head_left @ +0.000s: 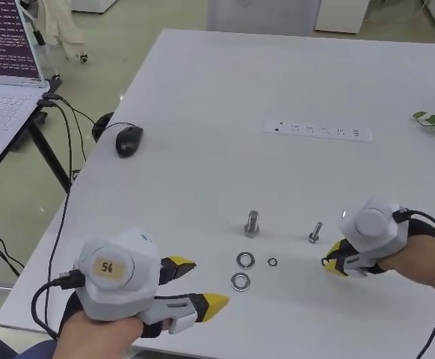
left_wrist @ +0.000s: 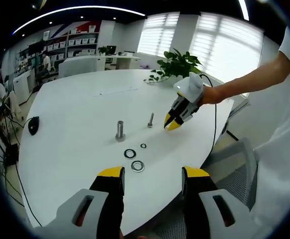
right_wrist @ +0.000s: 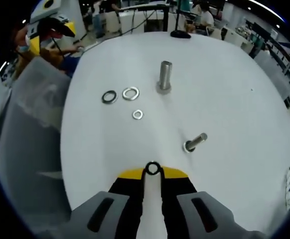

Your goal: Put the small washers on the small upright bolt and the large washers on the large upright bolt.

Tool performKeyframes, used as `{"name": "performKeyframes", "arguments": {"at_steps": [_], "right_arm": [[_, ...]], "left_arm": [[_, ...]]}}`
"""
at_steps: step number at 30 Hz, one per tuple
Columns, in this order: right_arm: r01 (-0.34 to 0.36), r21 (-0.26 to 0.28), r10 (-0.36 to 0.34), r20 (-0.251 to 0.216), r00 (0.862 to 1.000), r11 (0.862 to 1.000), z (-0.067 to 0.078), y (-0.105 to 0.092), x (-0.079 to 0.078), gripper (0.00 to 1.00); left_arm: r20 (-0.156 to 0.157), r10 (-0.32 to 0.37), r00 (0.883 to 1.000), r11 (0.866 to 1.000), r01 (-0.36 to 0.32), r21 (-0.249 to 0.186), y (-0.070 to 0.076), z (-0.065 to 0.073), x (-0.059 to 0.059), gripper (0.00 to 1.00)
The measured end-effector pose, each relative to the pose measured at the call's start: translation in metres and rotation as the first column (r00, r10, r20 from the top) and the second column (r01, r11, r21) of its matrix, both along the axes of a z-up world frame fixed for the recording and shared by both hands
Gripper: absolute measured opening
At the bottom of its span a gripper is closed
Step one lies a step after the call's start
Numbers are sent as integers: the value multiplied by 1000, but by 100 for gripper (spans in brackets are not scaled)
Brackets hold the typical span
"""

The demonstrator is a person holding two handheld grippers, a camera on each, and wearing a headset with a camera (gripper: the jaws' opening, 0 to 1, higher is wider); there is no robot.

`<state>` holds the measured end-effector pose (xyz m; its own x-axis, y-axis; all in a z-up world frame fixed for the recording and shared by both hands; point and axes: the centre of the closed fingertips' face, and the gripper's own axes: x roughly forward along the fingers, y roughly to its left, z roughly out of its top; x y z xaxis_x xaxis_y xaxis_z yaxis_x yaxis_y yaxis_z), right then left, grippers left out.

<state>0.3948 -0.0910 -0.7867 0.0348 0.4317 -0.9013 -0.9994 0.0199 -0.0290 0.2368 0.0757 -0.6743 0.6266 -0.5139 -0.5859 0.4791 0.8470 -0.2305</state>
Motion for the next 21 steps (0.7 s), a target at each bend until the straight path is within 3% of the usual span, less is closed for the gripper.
{"name": "performKeyframes", "arguments": {"at_steps": [11,21], "right_arm": [[-43,-13,44,39,998,999,33,7,33,13],[-105,-37,107,66,992,994,60,23,49,13]], "left_arm": [[3,-3,1000,1000,3,-5,-2,1,1,45],[-4,16,1000,1000,-16,-10,2,-2,-2,45]]}}
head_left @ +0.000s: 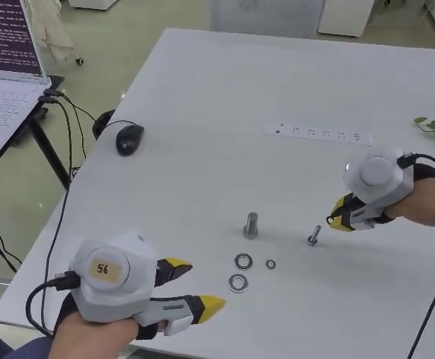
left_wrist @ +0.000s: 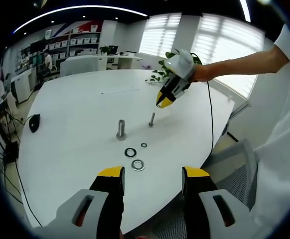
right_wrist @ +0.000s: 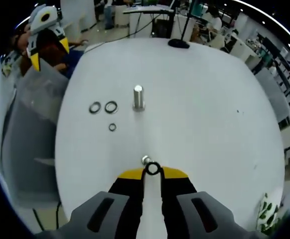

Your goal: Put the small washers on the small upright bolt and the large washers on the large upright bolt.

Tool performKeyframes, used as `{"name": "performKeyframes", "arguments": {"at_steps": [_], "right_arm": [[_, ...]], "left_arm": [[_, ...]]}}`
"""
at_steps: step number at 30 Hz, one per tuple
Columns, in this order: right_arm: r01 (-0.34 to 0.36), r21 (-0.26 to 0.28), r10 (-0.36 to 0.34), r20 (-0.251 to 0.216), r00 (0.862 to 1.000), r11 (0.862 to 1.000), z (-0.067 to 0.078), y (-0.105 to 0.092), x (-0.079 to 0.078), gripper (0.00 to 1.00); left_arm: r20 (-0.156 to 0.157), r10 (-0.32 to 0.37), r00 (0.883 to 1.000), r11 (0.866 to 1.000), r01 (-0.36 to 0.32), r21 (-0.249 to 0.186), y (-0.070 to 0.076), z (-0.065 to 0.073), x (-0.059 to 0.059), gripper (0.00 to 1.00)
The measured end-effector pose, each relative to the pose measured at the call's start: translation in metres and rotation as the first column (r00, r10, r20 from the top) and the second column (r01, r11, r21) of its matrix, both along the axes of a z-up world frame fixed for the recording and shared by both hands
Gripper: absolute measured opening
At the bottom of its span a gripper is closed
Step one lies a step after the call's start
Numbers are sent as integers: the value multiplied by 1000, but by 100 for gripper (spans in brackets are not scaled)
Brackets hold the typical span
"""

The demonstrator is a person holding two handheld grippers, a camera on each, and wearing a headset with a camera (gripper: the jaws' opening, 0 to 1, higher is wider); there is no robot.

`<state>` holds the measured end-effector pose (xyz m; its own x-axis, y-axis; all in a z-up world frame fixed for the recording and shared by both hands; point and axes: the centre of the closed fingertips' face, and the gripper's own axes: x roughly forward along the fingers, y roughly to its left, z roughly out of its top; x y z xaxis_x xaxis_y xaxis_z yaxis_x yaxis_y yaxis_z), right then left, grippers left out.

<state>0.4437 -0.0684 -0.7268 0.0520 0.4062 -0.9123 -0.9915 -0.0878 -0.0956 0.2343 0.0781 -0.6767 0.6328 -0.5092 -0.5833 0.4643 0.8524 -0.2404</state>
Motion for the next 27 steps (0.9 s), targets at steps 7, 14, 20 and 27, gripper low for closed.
{"name": "performKeyframes", "arguments": {"at_steps": [7,14,20,27], "right_arm": [[-45,-33,44,-15,999,998,-5,6,-2,13],[-80,-67,79,-24,997,995,-14,8,-5,13],[-88,-84,85,-38,996,993,-20,7,-5,13],[-99,-103,95,-47,994,990,-25,5,-5,13]], "left_arm": [[-1,12,1000,1000,-12,-3,1,-1,0,45],[-7,13,1000,1000,-13,-4,1,-3,-1,45],[-10,17,1000,1000,-17,-5,1,-3,-2,45],[-12,19,1000,1000,-19,-6,2,-4,-2,45]]}}
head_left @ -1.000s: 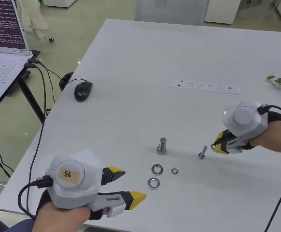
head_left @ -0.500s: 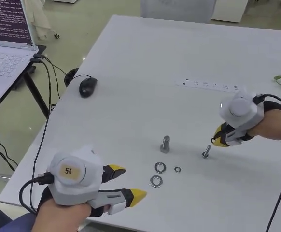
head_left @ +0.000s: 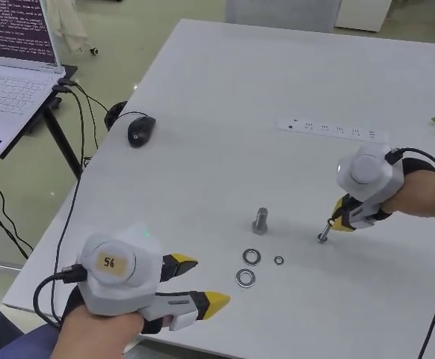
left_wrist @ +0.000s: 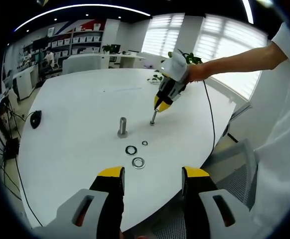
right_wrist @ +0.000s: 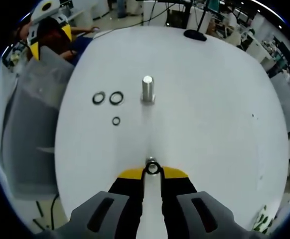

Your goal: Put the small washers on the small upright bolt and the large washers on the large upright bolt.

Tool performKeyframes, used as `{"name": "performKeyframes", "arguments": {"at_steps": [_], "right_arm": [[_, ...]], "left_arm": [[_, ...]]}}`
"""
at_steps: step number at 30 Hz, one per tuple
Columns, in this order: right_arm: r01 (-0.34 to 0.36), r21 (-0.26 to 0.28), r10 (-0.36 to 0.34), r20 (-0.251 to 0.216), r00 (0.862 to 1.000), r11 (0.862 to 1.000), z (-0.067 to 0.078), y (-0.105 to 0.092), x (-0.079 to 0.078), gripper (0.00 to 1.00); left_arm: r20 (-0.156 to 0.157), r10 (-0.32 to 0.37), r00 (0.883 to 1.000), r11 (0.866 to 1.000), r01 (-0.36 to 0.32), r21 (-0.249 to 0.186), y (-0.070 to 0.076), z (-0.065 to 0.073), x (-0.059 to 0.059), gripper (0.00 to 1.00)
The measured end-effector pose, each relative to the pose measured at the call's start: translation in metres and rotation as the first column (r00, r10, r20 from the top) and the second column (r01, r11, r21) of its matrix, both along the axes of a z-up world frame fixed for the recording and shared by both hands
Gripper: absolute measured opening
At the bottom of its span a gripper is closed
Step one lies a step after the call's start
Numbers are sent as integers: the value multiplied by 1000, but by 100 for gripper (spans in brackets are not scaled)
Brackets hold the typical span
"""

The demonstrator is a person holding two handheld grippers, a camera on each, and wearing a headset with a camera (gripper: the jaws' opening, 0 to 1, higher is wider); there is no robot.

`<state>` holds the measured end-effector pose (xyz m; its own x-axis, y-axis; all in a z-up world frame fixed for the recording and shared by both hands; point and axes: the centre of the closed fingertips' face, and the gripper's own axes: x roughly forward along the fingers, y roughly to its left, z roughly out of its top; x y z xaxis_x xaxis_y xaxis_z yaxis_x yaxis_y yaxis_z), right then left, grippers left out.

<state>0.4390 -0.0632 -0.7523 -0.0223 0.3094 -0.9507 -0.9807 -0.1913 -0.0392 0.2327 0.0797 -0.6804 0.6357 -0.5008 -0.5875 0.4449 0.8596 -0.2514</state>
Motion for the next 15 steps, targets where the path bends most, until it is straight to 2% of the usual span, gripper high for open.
{"name": "performKeyframes", "arguments": {"at_steps": [15], "right_arm": [[1,-12,-1,-5,1000,1000,-7,1,-1,13]], "left_arm": [[-2,1,1000,1000,-1,2,2,0,-1,45]]}}
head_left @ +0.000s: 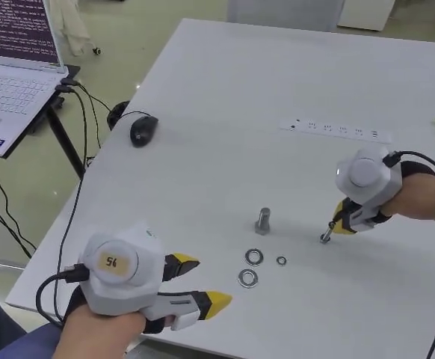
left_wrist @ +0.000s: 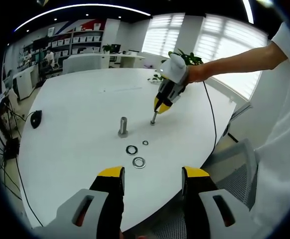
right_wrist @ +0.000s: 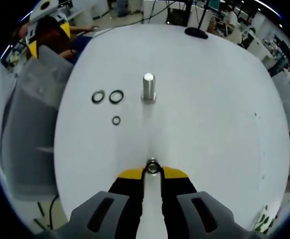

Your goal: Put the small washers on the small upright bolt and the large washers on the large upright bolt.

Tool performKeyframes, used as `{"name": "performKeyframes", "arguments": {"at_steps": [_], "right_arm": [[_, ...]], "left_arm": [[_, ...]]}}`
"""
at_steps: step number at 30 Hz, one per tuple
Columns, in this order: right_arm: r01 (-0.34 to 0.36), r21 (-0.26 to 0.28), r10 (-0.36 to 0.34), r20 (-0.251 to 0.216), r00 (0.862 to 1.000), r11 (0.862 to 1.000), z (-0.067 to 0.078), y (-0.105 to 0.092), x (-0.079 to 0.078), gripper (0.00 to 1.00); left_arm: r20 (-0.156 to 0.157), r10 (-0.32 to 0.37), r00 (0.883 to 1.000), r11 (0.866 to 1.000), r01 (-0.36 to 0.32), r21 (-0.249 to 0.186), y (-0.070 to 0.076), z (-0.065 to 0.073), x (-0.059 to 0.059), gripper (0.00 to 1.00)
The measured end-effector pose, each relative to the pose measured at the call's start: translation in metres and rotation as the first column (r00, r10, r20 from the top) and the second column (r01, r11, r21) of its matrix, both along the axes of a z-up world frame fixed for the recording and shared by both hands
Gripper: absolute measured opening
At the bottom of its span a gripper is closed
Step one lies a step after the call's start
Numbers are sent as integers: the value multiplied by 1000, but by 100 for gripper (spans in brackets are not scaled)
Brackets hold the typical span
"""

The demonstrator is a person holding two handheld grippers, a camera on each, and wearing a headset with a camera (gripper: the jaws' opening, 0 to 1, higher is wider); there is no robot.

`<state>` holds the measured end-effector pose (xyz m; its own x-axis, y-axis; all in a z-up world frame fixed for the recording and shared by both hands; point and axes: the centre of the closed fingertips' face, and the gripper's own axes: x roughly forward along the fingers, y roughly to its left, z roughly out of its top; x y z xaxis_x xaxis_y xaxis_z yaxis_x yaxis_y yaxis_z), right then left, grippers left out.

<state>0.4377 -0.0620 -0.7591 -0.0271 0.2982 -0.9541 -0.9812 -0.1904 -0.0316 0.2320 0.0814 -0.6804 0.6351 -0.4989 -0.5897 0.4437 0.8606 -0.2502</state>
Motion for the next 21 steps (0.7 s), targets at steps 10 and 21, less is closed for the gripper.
{"name": "performKeyframes", "arguments": {"at_steps": [10,21], "right_arm": [[-3,-12,3,0,1000,1000,-6,0,0,13],[31,-41,-31,-6,999,999,-25,-1,-1,13]], "left_arm": [[-3,3,1000,1000,-3,1,1,-1,-1,45],[-6,6,1000,1000,-6,3,3,-2,-2,45]]}}
